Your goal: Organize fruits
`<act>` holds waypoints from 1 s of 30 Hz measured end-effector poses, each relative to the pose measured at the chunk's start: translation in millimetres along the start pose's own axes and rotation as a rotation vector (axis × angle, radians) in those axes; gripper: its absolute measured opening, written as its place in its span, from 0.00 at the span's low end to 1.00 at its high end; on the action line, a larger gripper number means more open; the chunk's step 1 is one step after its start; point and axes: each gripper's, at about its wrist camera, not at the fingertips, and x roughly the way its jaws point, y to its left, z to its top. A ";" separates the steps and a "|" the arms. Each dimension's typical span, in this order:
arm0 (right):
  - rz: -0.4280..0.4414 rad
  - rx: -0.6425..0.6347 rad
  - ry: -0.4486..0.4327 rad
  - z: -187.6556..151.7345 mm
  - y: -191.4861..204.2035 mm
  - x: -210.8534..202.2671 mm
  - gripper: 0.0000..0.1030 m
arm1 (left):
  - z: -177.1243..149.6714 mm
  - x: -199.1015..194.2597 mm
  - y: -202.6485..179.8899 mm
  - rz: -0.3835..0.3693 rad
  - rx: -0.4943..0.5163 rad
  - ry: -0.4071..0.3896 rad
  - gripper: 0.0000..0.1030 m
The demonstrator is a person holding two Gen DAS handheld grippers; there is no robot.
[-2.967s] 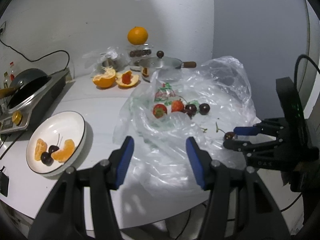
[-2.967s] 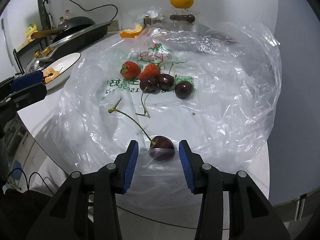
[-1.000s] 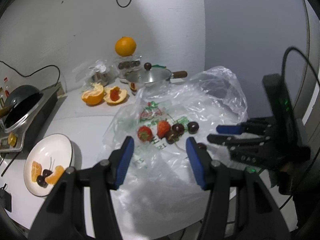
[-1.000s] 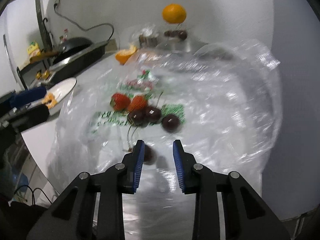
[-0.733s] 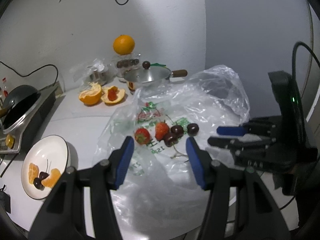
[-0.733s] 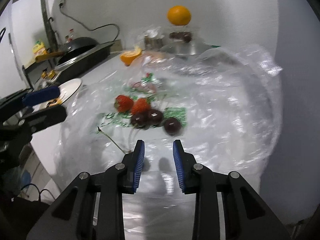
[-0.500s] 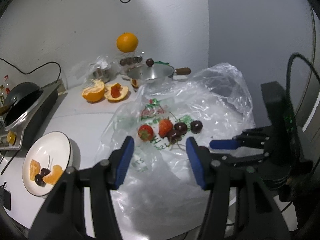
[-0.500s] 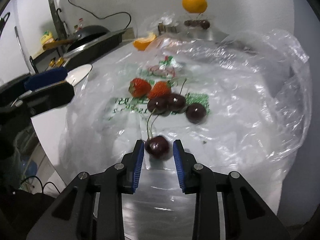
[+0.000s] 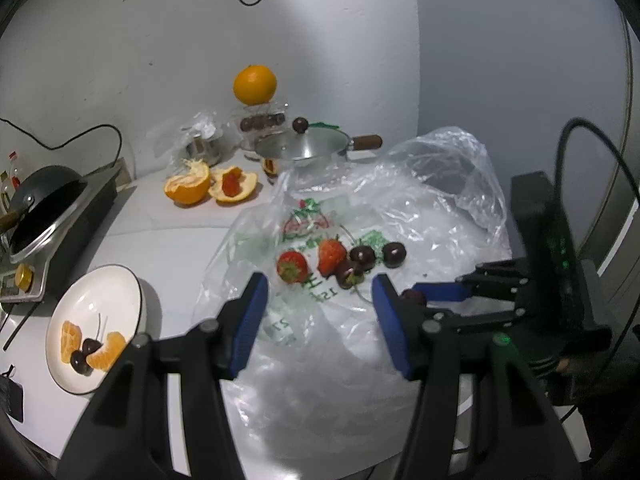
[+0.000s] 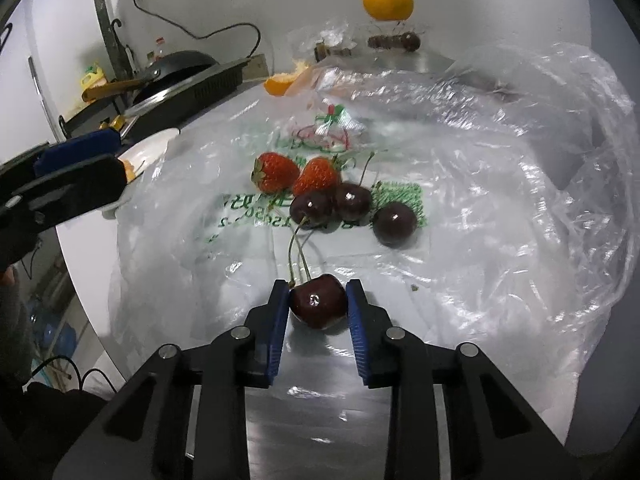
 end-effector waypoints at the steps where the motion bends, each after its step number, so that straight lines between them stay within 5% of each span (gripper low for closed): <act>1: -0.003 0.005 -0.012 1.5 -2.1 -3.1 0.30 | 0.4 0.3 -1.0 -0.001 0.001 0.000 0.54; 11: -0.075 0.039 -0.132 13.7 -26.6 -48.4 0.30 | 9.1 18.5 -20.4 -0.051 0.008 0.020 0.54; 30: -0.101 0.083 -0.176 11.1 -68.2 -69.1 0.30 | 26.7 73.2 -68.2 -0.112 0.067 0.081 0.54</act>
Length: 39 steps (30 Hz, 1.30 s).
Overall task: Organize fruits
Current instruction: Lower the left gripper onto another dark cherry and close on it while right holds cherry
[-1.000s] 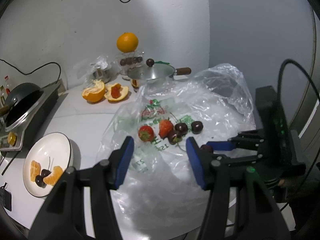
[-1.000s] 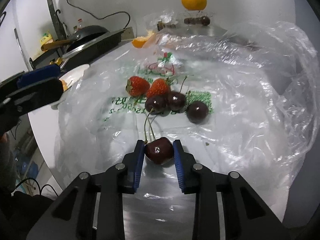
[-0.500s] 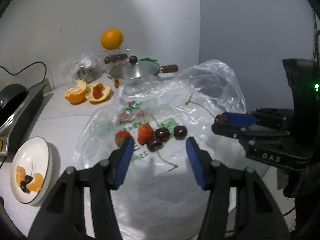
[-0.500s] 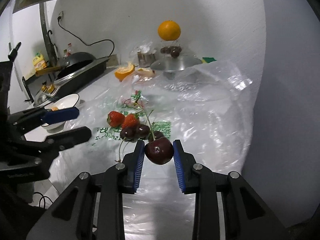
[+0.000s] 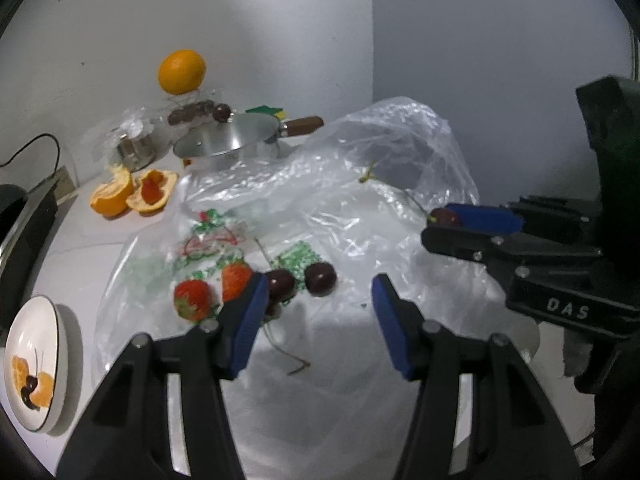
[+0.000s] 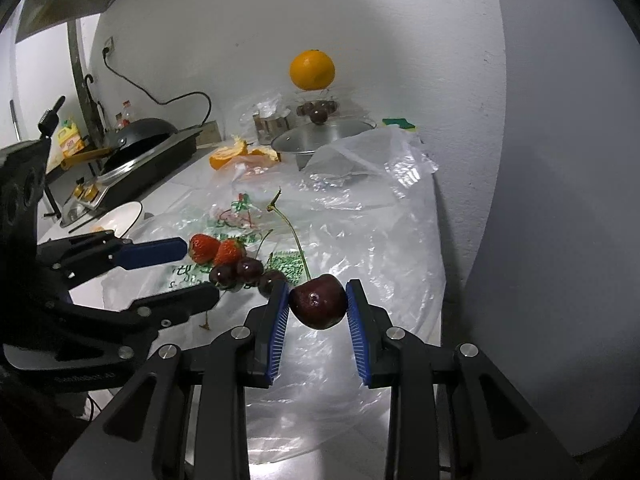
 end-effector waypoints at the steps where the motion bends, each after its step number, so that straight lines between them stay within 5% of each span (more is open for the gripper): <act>1: 0.003 0.003 -0.001 0.2 -1.8 0.6 0.30 | 0.7 2.9 -1.2 0.003 0.008 0.004 0.54; 19: 0.034 0.037 -0.002 -2.7 -30.8 20.3 0.30 | 6.1 57.7 -19.4 0.036 0.153 0.060 0.53; 39: 0.042 0.050 0.008 -3.4 -35.0 31.9 0.30 | 6.8 84.3 -14.1 0.015 0.140 0.114 0.40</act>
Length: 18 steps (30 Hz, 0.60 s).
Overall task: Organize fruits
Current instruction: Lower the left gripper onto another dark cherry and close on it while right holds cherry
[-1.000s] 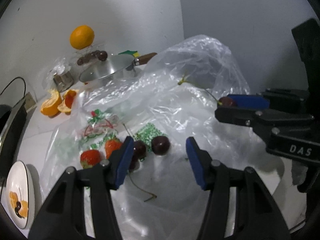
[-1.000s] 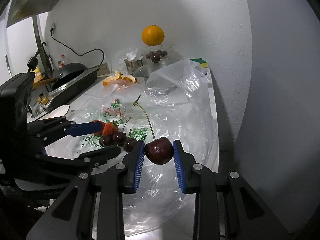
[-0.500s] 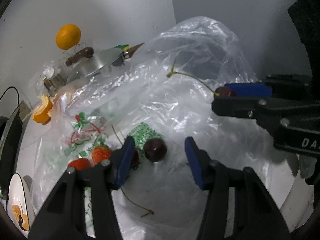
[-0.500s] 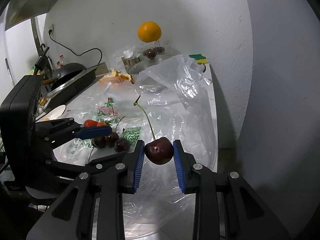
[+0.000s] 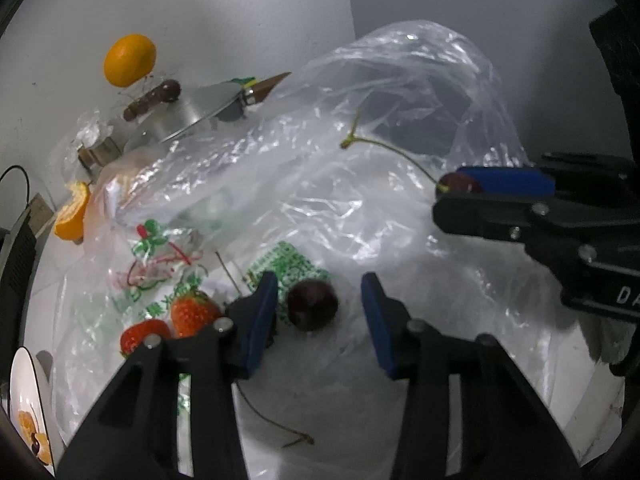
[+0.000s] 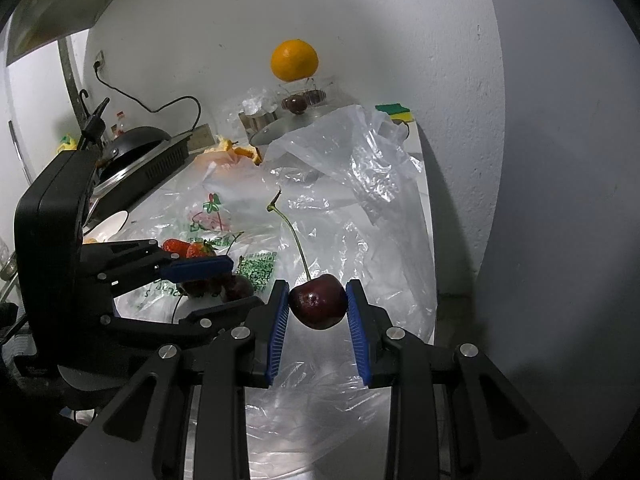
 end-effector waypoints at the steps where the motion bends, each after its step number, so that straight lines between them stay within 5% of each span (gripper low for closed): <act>1: 0.000 -0.001 0.000 -0.1 0.3 -0.1 0.30 | -0.1 0.8 -0.2 -0.003 0.001 0.004 0.34; 18: -0.016 -0.014 -0.012 3.3 9.5 -4.2 0.30 | -0.7 -21.5 2.7 -0.041 -0.016 -0.034 0.27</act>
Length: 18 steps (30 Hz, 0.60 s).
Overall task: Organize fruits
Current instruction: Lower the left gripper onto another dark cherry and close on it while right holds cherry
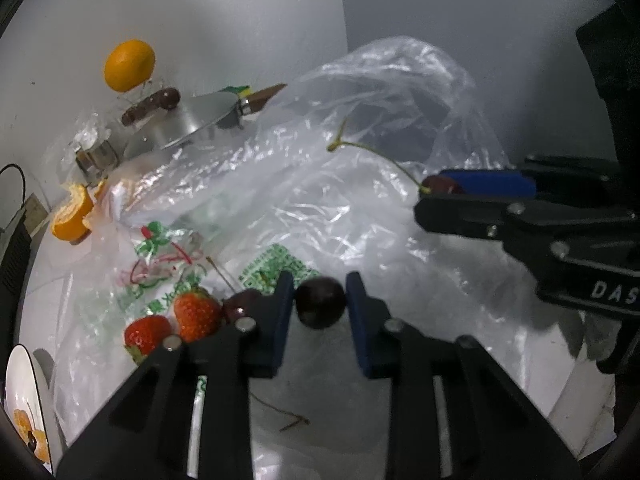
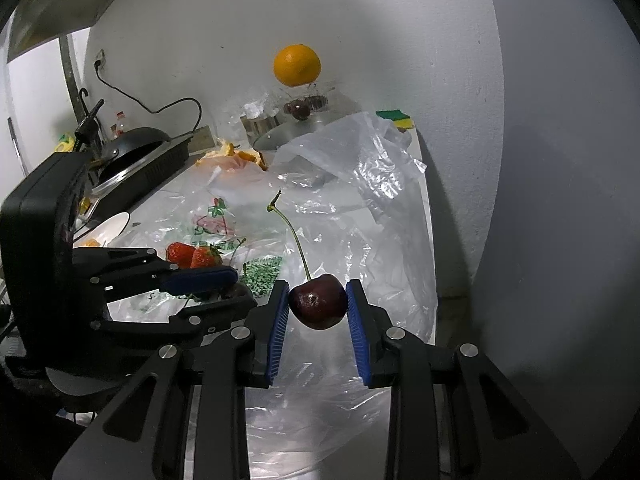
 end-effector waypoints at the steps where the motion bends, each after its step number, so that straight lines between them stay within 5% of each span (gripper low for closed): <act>1: 0.000 -0.003 -0.002 0.5 1.9 -1.0 0.30 | 0.0 -3.3 -0.3 -0.001 -0.002 -0.005 0.27; 18: 0.001 -0.068 -0.032 8.2 46.1 -25.1 0.30 | -7.8 -64.1 12.3 0.005 -0.034 -0.091 0.27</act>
